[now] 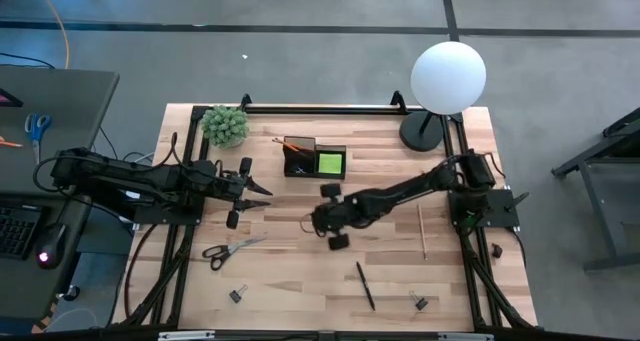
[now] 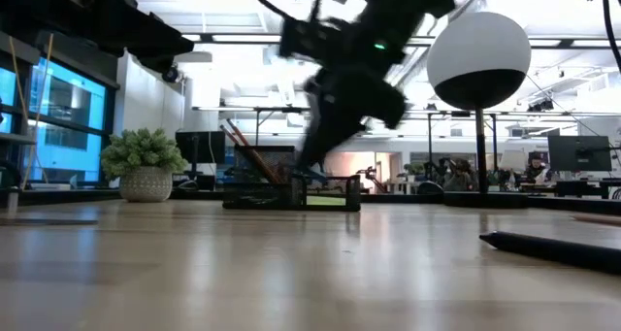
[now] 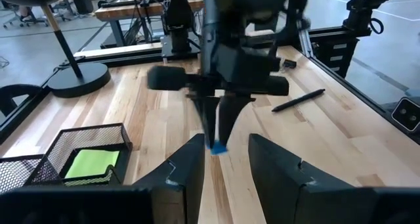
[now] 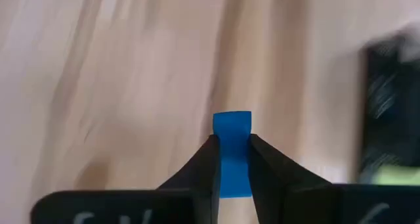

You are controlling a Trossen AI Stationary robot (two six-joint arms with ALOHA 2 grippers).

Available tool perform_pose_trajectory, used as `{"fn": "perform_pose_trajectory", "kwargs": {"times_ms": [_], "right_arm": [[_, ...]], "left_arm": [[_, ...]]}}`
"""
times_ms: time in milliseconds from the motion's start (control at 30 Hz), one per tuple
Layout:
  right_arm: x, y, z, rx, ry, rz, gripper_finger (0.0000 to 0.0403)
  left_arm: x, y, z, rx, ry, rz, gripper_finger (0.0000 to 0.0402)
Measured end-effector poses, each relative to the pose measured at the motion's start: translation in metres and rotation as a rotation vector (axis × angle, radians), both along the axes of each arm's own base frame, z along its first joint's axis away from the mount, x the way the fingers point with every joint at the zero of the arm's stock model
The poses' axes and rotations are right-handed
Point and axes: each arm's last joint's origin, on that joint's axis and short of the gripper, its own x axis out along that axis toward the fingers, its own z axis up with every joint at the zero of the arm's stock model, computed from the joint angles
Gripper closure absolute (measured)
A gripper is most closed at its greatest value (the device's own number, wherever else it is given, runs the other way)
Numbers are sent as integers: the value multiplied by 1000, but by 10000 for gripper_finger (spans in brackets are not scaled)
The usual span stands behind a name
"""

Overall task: Pick and place office supplies into organizer
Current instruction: Put the blue eraser into the organizer bin

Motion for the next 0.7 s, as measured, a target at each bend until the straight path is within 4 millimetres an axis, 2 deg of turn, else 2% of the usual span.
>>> {"fn": "perform_pose_trajectory", "kwargs": {"times_ms": [100, 200, 333, 433, 567, 700], "right_arm": [[16, -21, 11, -32, -146, -7, 357], [26, -55, 17, -61, -244, -51, 352], [34, -99, 17, -59, -327, -98, 346], [37, -122, 11, -19, -350, -109, 344], [36, -138, -1, -8, -320, -140, 343], [37, -140, -2, 1, -329, -128, 332]], "left_arm": [[0, 0, 0, 0, 0, 0, 295], [0, 0, 0, 0, 0, 0, 295], [0, 0, 0, 2, 1, -1, 295], [0, 0, -1, 8, 6, 2, 295], [0, 0, -1, 11, 15, 5, 295], [0, 0, -2, 18, 20, 3, 295]]}}
